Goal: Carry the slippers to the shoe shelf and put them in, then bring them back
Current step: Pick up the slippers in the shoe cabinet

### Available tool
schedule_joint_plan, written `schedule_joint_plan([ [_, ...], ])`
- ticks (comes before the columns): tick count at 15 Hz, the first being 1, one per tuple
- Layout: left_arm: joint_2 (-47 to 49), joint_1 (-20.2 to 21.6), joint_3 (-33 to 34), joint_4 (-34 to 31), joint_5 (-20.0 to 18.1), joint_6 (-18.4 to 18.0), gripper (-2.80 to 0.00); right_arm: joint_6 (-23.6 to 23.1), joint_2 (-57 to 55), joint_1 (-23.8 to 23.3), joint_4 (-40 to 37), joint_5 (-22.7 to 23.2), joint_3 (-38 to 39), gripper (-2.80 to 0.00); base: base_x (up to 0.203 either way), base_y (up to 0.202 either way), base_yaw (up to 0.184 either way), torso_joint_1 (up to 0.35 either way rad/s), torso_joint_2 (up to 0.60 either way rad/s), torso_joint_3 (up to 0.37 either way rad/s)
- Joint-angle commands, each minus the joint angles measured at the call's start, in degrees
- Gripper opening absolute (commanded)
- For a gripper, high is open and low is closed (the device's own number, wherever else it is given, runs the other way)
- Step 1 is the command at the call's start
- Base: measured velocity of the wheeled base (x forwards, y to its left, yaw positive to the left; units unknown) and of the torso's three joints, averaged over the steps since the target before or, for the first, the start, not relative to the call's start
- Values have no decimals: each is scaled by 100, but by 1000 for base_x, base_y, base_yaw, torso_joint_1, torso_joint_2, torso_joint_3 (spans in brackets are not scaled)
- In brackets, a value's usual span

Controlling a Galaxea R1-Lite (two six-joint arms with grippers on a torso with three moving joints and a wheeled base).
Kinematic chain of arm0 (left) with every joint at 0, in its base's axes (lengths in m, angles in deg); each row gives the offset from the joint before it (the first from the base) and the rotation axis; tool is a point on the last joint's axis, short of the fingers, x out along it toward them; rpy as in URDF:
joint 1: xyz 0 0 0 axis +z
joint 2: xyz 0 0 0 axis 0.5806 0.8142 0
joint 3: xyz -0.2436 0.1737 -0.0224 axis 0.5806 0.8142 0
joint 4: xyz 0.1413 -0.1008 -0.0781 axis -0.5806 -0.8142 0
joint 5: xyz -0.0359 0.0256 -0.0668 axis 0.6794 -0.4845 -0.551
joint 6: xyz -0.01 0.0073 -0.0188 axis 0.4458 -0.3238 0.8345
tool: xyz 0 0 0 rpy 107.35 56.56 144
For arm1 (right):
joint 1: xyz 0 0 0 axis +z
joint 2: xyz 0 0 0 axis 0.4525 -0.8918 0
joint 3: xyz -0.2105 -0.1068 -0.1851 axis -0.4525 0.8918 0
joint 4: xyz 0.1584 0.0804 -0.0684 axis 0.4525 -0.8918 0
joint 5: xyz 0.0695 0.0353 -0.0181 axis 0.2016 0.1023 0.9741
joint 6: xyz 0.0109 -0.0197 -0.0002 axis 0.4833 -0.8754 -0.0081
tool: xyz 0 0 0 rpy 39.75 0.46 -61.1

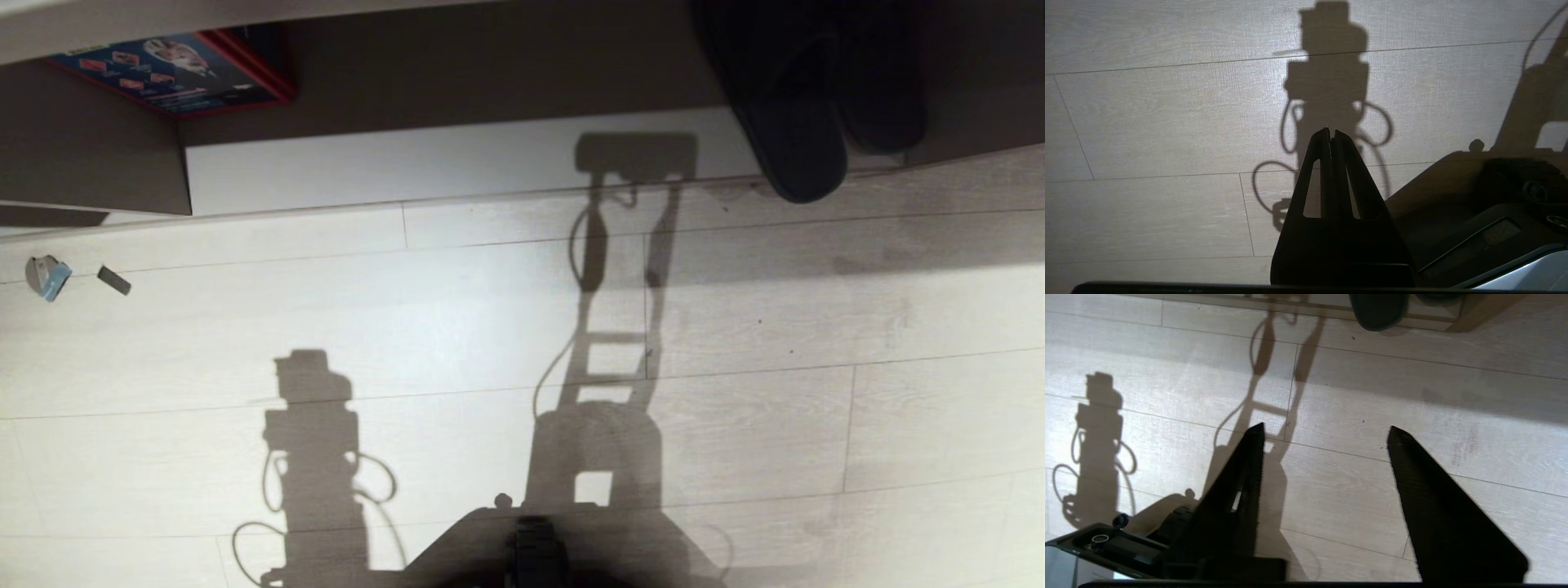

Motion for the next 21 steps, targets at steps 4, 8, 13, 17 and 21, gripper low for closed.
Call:
schedule_joint_plan([
  [4, 4, -5, 0, 2, 0, -4, -280, 5, 1229, -277, 145, -9, 1118, -280, 0, 0, 0, 0, 0, 0],
  [8, 4, 4, 0, 2, 0, -4, -280, 6, 1676, -305, 951, -100, 2652, -280, 0, 0, 0, 0, 0, 0],
  [13, 4, 3, 0, 2, 0, -4, -280, 3, 1881, -308, 1209, -972, 3684, -280, 0, 0, 0, 0, 0, 0],
  [17, 4, 4, 0, 2, 0, -4, -280, 9, 1882, -308, 778, -1134, 3718, -280, 0, 0, 0, 0, 0, 0],
  [21, 4, 4, 0, 2, 0, -4, -280, 21, 1882, -308, 790, -1134, 3727, -280, 0, 0, 0, 0, 0, 0],
])
